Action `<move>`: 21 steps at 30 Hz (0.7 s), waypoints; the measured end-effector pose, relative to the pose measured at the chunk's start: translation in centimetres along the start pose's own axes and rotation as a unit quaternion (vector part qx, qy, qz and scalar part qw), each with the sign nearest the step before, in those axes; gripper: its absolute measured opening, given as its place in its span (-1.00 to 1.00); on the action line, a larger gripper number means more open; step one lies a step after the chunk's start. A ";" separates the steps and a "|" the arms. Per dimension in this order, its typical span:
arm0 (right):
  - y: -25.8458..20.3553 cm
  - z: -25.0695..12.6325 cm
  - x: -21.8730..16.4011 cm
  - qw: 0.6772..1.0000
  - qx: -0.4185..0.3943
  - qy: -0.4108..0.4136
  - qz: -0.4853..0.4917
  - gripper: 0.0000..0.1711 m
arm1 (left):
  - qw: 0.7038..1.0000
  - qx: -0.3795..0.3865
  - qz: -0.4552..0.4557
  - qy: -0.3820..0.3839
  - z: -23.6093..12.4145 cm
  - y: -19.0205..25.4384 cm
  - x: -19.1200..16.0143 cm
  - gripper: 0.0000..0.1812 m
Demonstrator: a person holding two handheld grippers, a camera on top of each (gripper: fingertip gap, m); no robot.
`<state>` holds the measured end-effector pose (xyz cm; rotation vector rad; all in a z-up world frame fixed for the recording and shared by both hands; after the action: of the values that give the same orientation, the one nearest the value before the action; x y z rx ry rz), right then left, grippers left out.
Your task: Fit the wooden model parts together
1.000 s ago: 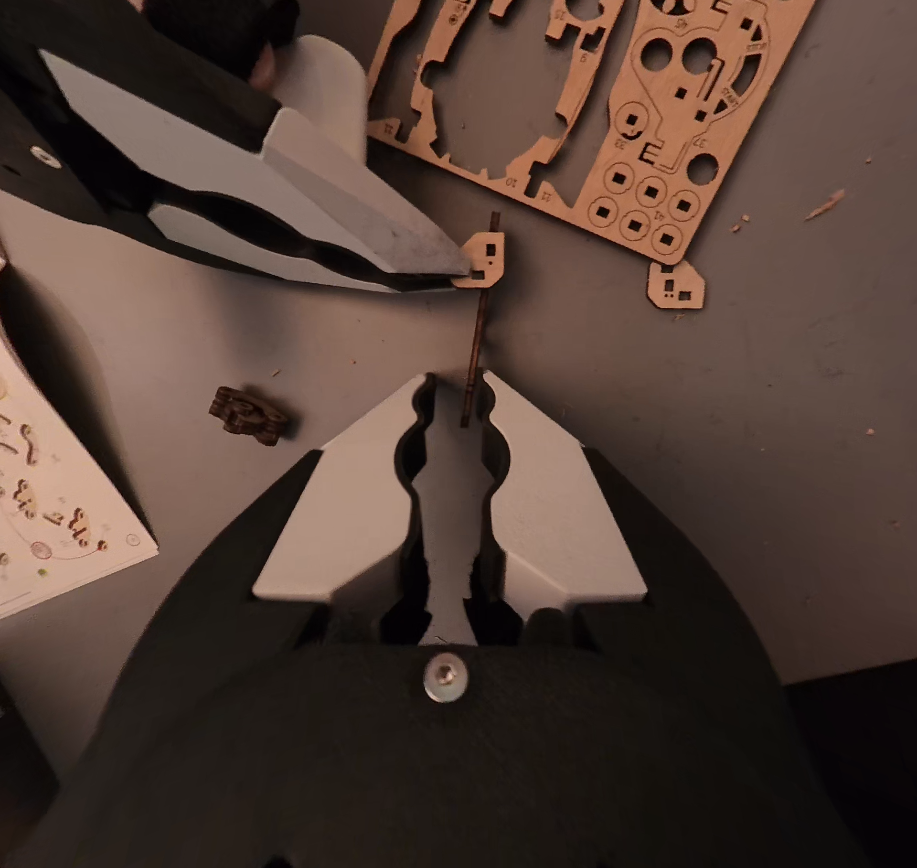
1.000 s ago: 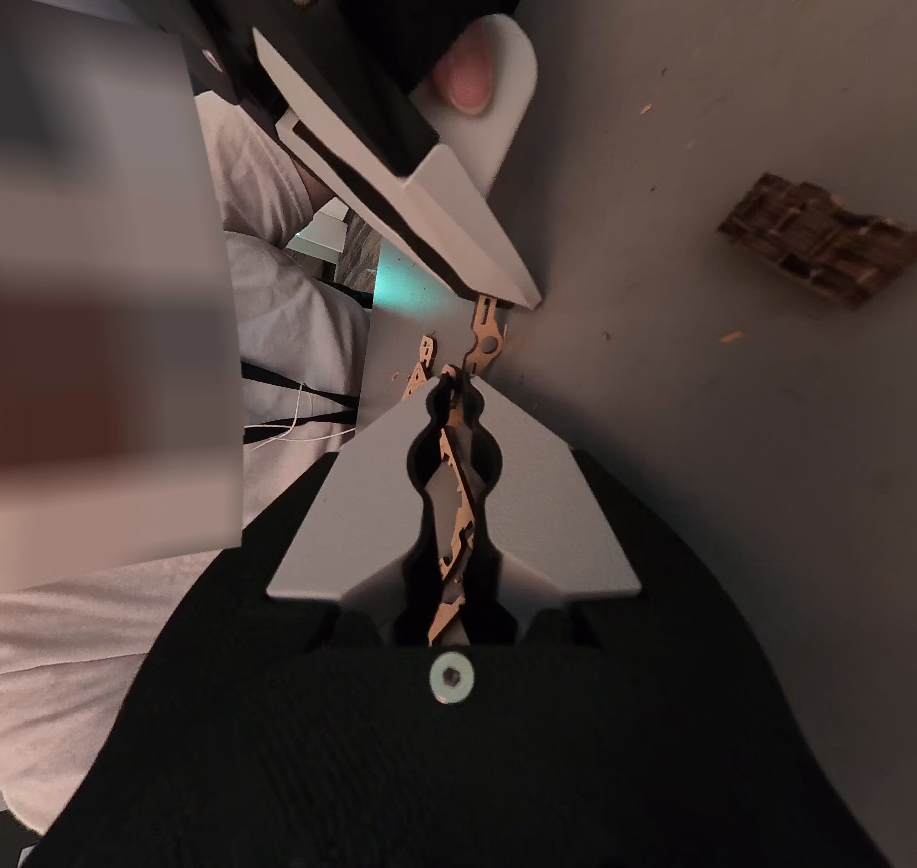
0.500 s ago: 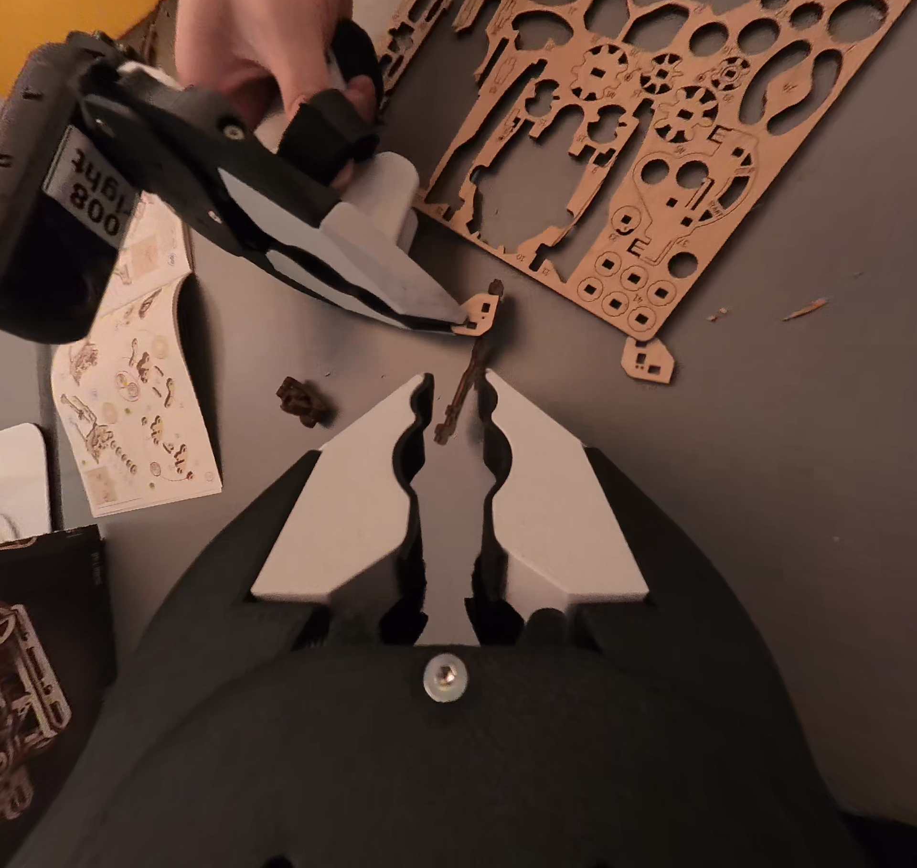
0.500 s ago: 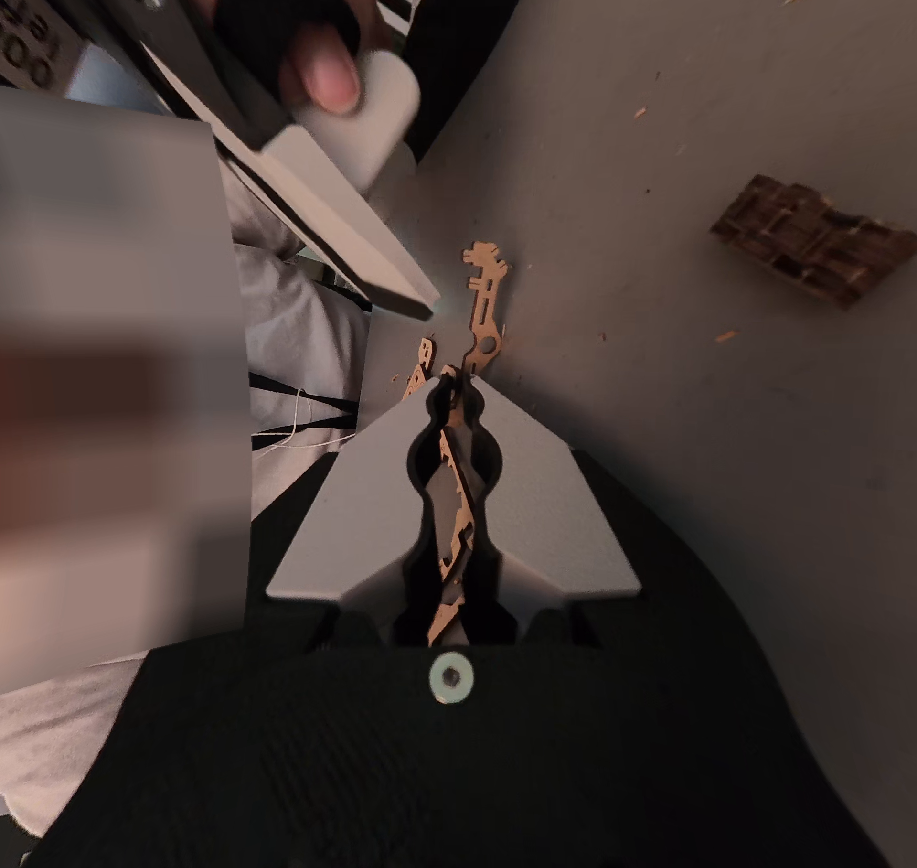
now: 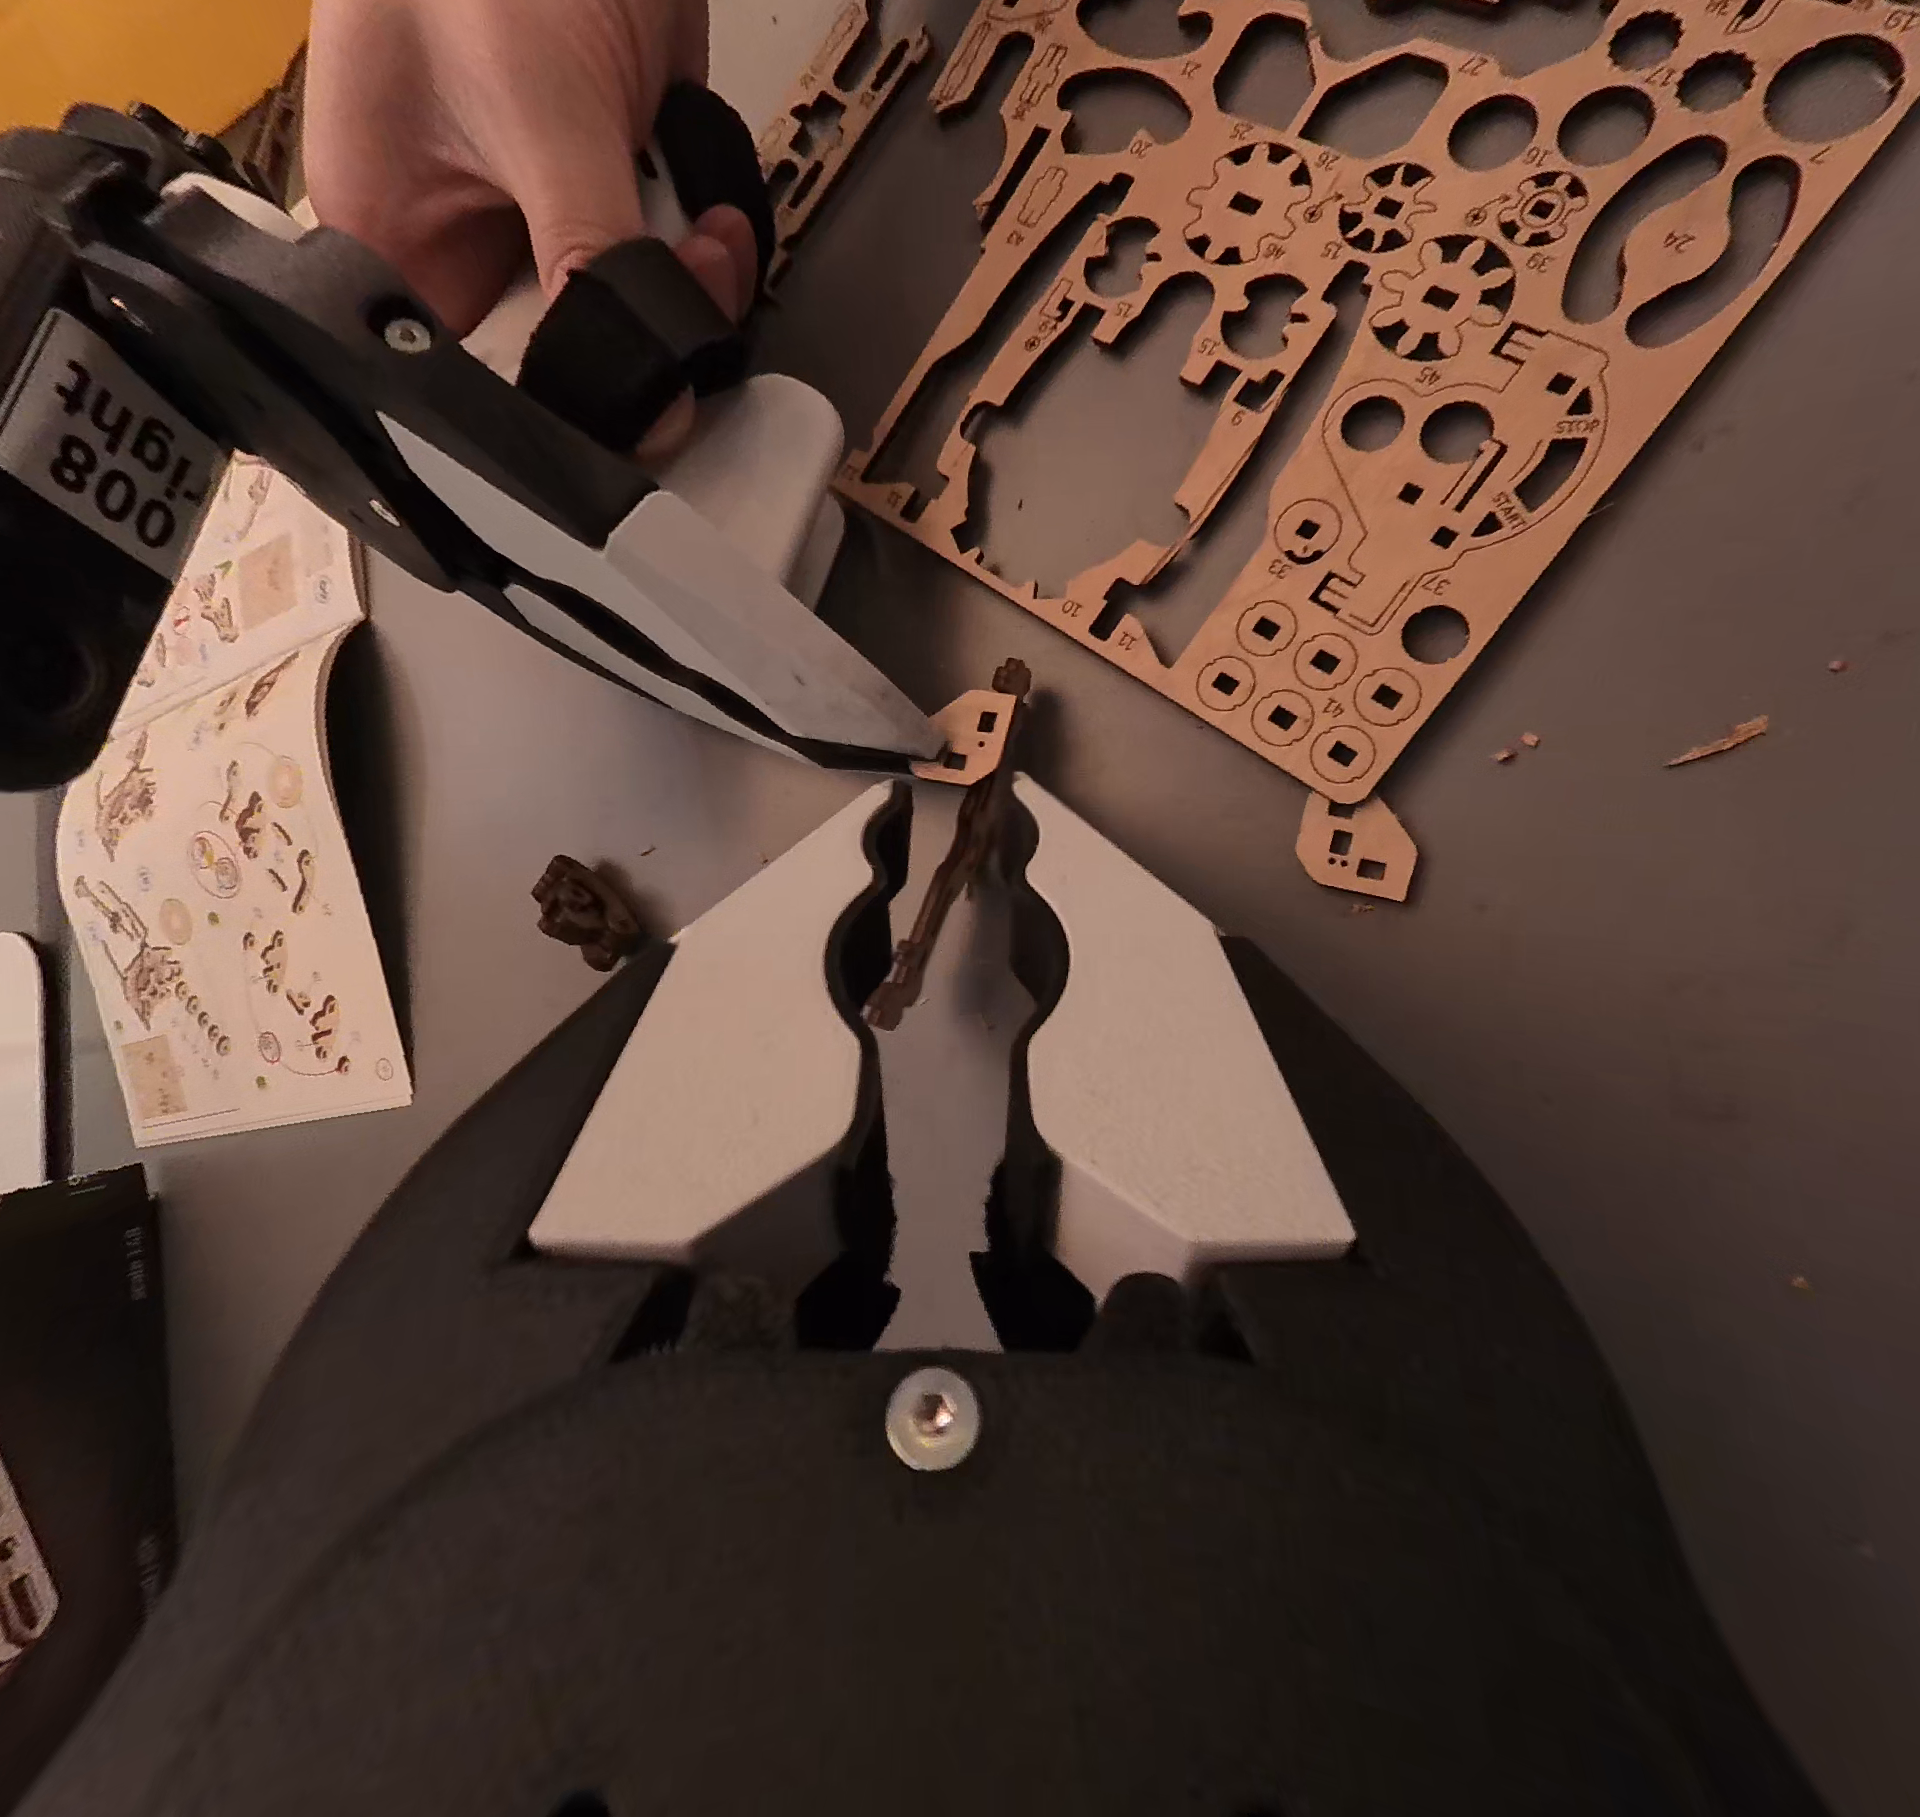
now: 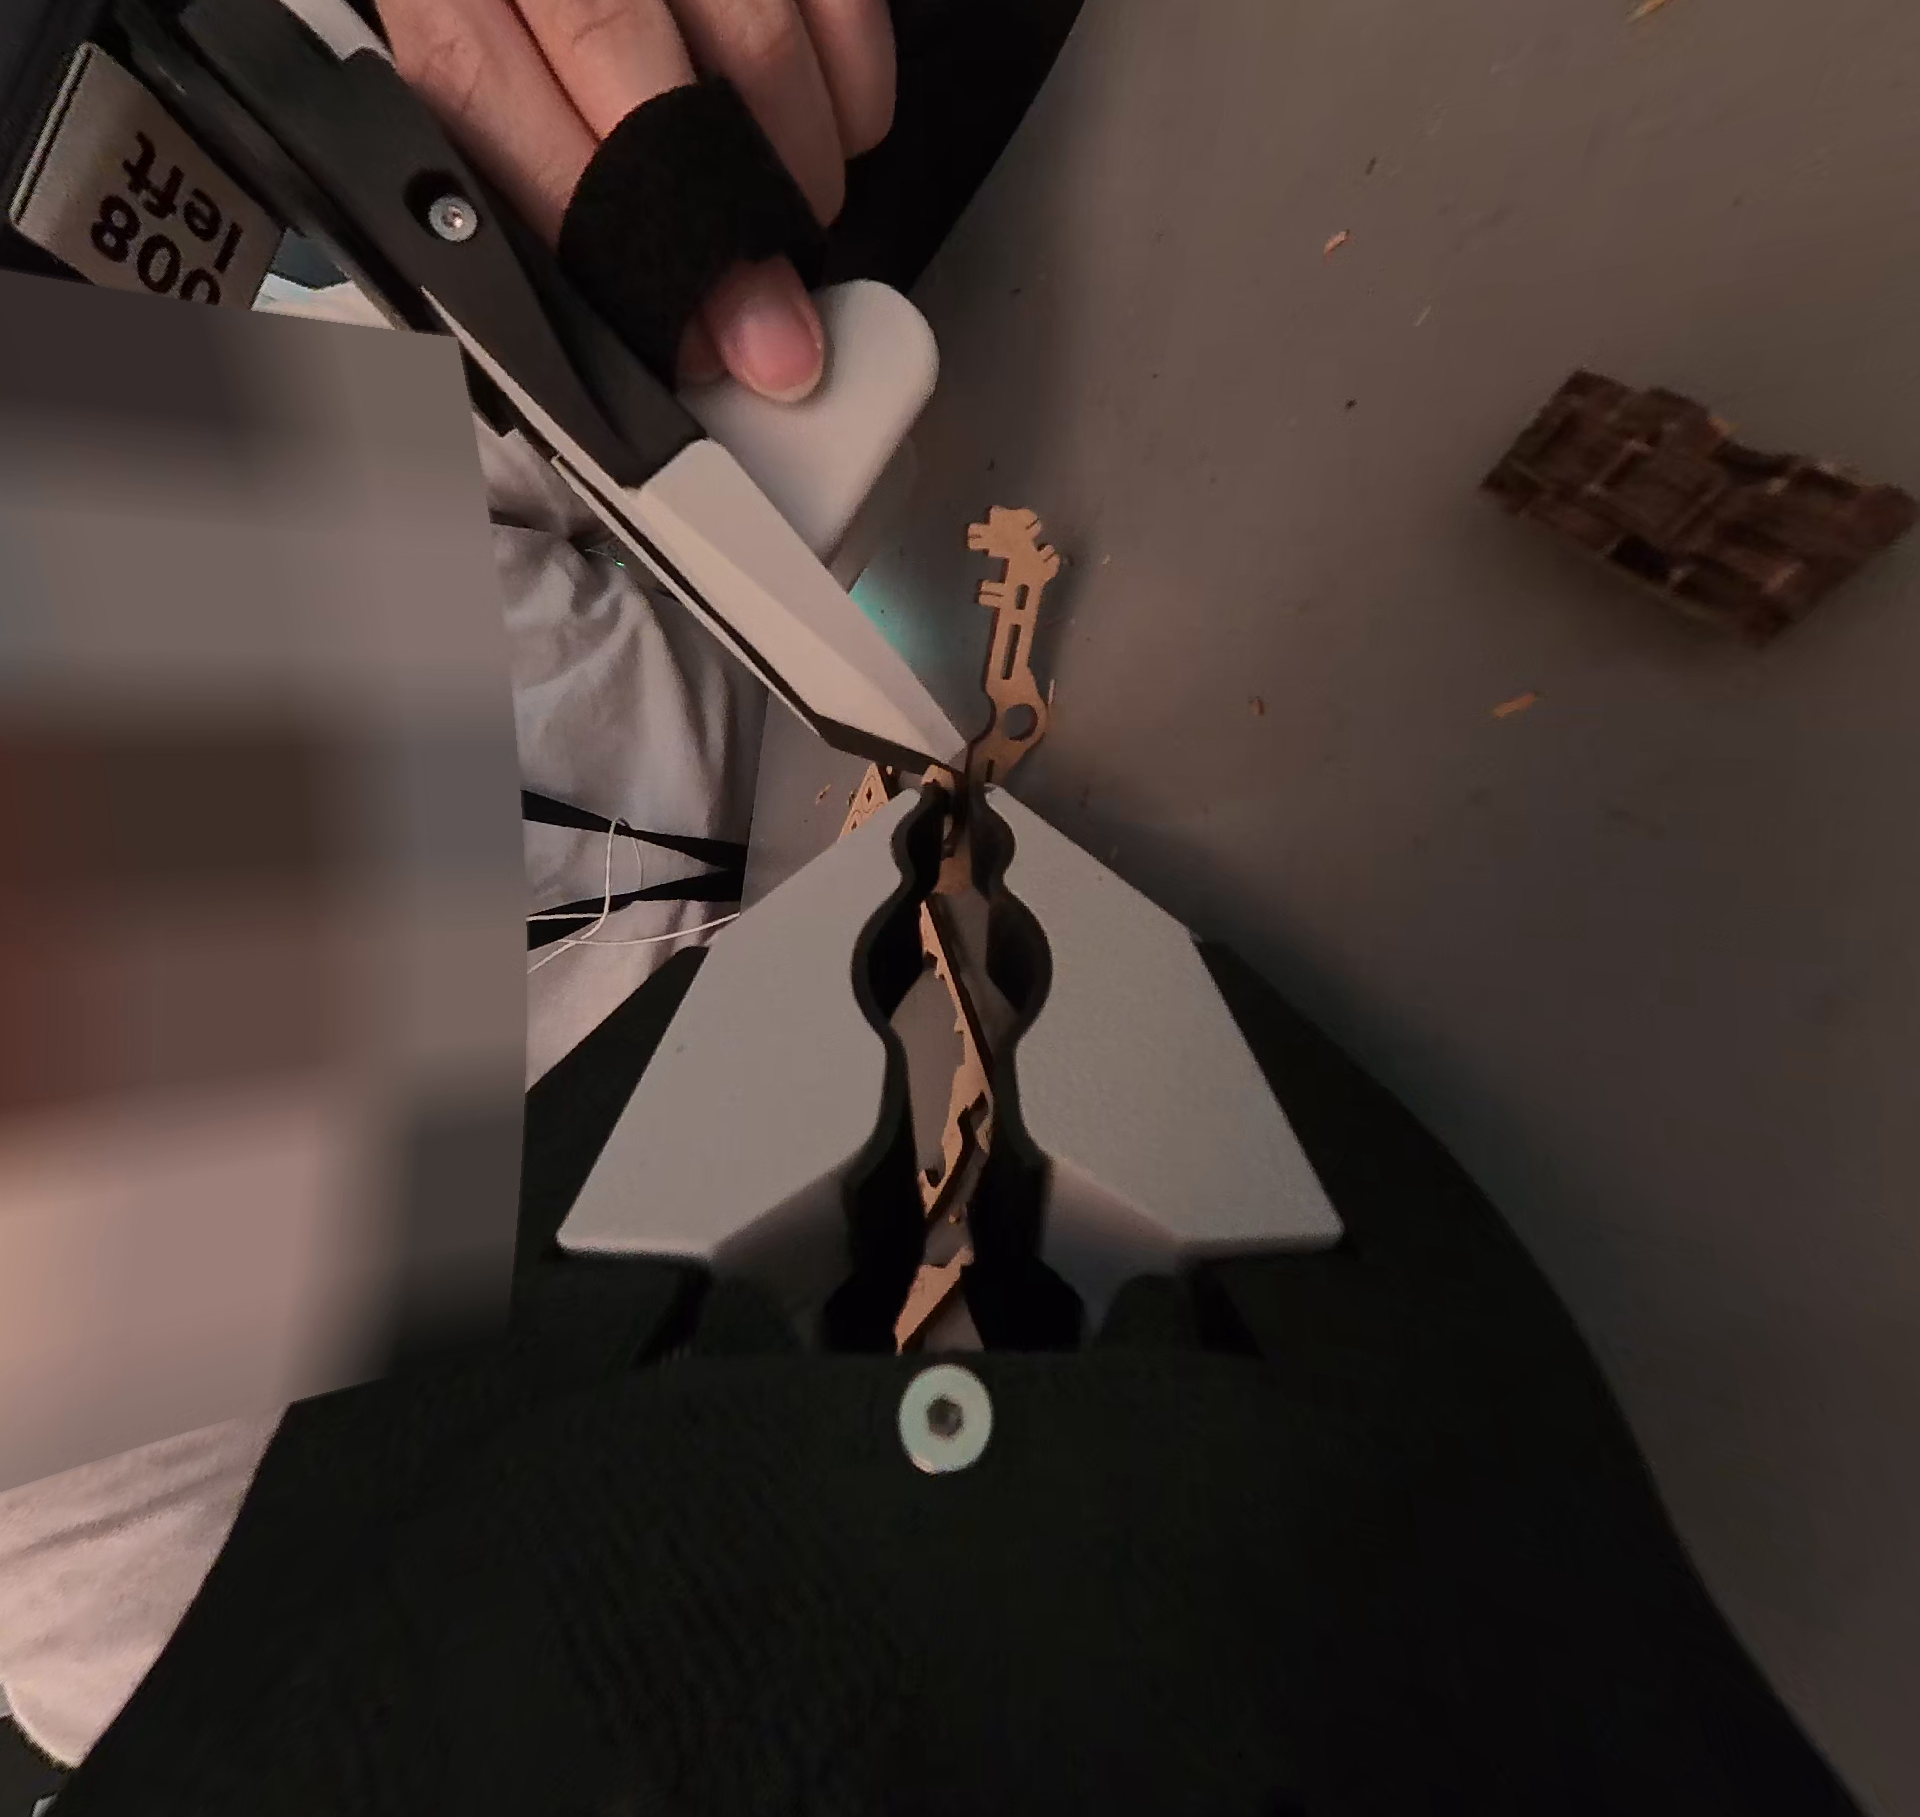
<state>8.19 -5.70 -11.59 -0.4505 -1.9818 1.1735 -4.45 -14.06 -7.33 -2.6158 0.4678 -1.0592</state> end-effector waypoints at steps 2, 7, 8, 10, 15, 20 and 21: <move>0.0 0.0 0.0 1.000 0.000 0.000 0.000 -0.97 | 1.000 0.000 -0.007 0.008 -0.1 0.2 -0.1 -0.82; 0.0 0.0 0.0 1.000 0.001 0.000 0.001 -0.97 | 0.998 0.021 0.021 0.050 -0.9 1.0 0.3 -0.88; 0.0 0.0 0.0 1.000 0.001 0.000 0.001 -0.97 | 0.998 0.024 0.029 0.050 -0.9 1.1 0.4 -0.88; 0.0 0.0 0.0 1.000 0.000 0.000 0.001 -0.97 | 0.997 0.030 0.043 0.048 -0.7 1.2 0.4 -0.91; 0.0 0.0 0.0 1.000 0.000 0.001 0.001 -0.97 | 0.998 0.020 0.045 0.044 0.1 1.4 0.5 -0.98; 0.0 0.0 0.0 1.000 -0.001 0.001 0.002 -0.97 | 0.998 0.022 0.044 0.039 0.3 1.3 0.3 -0.98; 0.0 0.0 0.0 1.000 -0.002 0.002 0.003 -0.97 | 0.998 0.024 0.046 0.038 0.3 1.3 0.2 -0.99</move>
<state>8.17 -5.71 -11.62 -0.4599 -1.9813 1.1728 -4.33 -15.29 -7.89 -2.4950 0.5664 -1.1294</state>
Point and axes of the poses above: each gripper's, where its closed fingertips meet, z out along the fingers, x out of its top, y = z × x across the jaws, the point moved 10 cm from there along -z, back along the fingers, and after that the axes turned 6 degrees about y, right-handed, at the moved point
